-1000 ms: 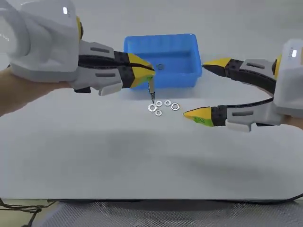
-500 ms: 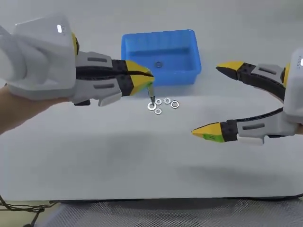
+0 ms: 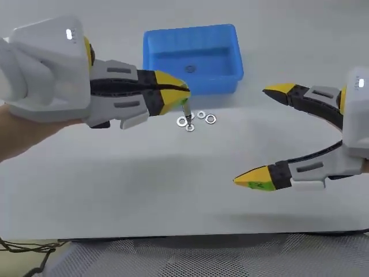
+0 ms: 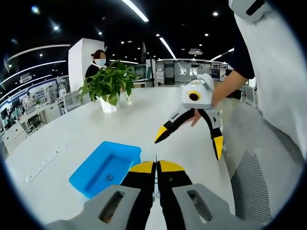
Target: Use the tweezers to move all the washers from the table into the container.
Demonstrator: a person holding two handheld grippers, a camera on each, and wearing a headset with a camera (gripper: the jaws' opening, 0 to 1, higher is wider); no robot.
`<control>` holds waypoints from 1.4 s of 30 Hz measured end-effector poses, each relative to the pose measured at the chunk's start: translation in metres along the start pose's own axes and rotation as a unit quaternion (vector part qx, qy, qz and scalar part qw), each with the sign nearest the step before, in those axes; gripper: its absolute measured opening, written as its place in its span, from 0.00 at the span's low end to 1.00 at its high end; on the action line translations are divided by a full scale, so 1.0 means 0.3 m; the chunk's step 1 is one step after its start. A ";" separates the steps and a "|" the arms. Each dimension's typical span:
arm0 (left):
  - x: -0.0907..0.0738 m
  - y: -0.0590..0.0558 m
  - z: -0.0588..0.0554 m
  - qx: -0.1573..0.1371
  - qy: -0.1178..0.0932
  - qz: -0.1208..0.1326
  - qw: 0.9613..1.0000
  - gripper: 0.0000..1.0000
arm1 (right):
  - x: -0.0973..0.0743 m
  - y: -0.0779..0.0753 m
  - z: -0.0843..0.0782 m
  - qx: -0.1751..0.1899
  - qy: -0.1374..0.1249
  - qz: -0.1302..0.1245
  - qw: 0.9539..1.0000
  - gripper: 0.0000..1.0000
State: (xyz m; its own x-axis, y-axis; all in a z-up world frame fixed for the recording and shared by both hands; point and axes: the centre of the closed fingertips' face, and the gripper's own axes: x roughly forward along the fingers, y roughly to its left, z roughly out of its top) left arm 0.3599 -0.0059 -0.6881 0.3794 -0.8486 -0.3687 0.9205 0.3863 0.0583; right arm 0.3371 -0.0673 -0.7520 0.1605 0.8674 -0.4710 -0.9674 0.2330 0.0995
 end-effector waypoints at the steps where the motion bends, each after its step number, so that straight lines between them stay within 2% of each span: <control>1: 0.002 -0.003 0.002 0.001 -0.002 -0.004 1.000 0.05 | 0.000 0.003 -0.002 0.000 0.001 0.001 1.000 1.00; 7: 0.000 -0.011 0.022 0.007 -0.014 -0.011 1.000 0.05 | -0.002 0.014 -0.017 0.000 0.008 0.009 1.000 1.00; 14: 0.006 -0.030 0.032 0.012 -0.008 -0.013 1.000 0.05 | 0.012 0.023 -0.014 0.001 0.008 0.016 1.000 1.00; 19: 0.006 -0.043 0.013 0.028 0.006 -0.022 0.999 0.05 | 0.024 0.031 -0.006 0.001 0.006 0.021 1.000 0.99; 27: 0.007 -0.044 0.004 0.023 0.004 -0.025 0.999 0.05 | 0.033 0.053 -0.009 0.003 0.009 0.033 0.999 0.99; 35: 0.009 -0.049 -0.006 0.022 0.006 -0.029 0.999 0.05 | 0.027 0.052 -0.020 0.007 0.013 0.035 0.999 0.98; 38: 0.010 -0.050 -0.016 0.031 0.011 -0.029 0.999 0.05 | 0.026 0.052 -0.033 0.008 0.019 0.036 0.999 0.98; 42: 0.015 -0.050 -0.026 0.024 0.009 -0.031 0.999 0.05 | 0.025 0.055 -0.035 0.010 0.020 0.038 0.999 0.98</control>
State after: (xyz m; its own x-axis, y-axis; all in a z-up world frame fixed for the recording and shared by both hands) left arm 0.3471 -0.0128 -0.6979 0.3198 -0.8641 -0.3887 0.9459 0.3147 0.0788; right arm 0.3203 -0.0616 -0.7630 0.0788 0.8646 -0.4963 -0.9721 0.1769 0.1538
